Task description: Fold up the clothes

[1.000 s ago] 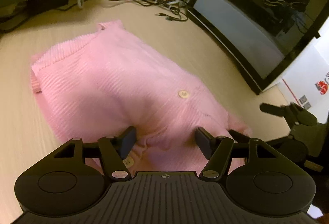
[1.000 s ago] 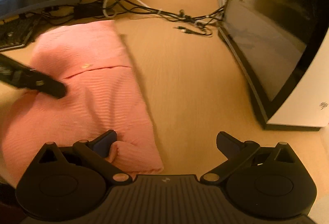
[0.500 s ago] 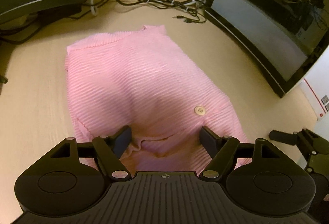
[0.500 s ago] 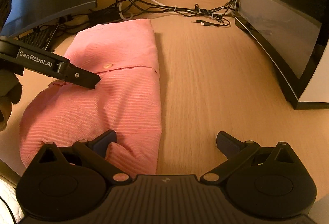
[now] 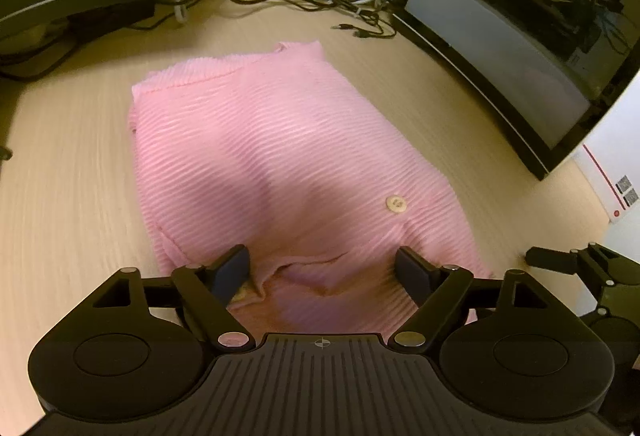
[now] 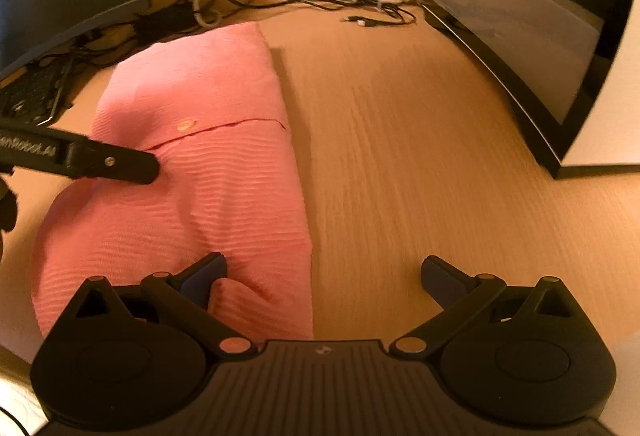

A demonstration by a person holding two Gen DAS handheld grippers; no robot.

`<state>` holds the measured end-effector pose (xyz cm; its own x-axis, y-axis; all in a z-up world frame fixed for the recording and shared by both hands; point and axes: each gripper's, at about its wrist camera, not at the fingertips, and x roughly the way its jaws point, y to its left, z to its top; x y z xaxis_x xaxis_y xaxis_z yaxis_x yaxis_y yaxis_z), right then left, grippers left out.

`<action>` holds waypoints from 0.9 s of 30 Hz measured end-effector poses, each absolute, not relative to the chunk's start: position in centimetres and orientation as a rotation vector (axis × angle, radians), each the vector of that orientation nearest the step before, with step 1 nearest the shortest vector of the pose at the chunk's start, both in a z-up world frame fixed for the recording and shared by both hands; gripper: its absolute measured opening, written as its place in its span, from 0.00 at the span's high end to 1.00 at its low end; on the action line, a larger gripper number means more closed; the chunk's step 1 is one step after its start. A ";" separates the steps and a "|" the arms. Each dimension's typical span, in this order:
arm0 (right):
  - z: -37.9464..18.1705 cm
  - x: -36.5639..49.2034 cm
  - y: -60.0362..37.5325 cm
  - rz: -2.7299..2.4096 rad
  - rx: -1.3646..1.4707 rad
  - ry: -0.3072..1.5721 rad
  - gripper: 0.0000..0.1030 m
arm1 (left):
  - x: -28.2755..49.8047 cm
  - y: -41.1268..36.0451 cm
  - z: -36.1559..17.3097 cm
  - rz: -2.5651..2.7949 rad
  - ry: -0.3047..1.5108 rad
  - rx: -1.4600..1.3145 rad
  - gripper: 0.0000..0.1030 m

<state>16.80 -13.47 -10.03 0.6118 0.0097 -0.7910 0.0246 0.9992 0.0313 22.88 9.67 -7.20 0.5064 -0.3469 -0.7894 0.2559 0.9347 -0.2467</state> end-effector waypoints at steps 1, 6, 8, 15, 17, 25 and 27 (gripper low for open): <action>-10.0 16.8 -13.1 -0.024 0.039 0.920 0.00 | 22.9 9.9 -7.3 -0.366 0.973 -0.104 0.15; -9.5 16.8 -10.1 -0.112 -0.098 0.925 0.00 | 21.0 12.4 -6.7 -0.365 0.928 -0.144 0.15; -9.3 16.7 -9.1 -0.143 -0.154 0.921 0.00 | 19.7 13.0 -6.4 -0.386 0.908 -0.143 0.15; -8.7 16.4 -8.0 -0.162 -0.226 0.933 0.00 | 17.0 13.3 -7.5 -0.440 0.892 -0.084 0.17; -8.3 16.0 -7.7 -0.142 -0.272 0.916 0.00 | 16.8 13.7 -7.6 -0.435 0.888 -0.097 0.17; -6.3 14.8 -7.9 -0.013 -0.330 0.838 0.00 | 14.9 15.4 -7.1 -0.385 0.878 -0.096 0.17; -5.3 13.7 -8.6 0.112 -0.362 0.801 0.00 | 13.9 15.7 -6.5 -0.372 0.857 -0.084 0.16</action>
<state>13.66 -8.64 -5.28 0.6939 -0.0378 -0.7190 -0.2338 0.9327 -0.2747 13.95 15.66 -6.49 0.5948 -0.3537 -0.7219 0.2865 0.9323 -0.2208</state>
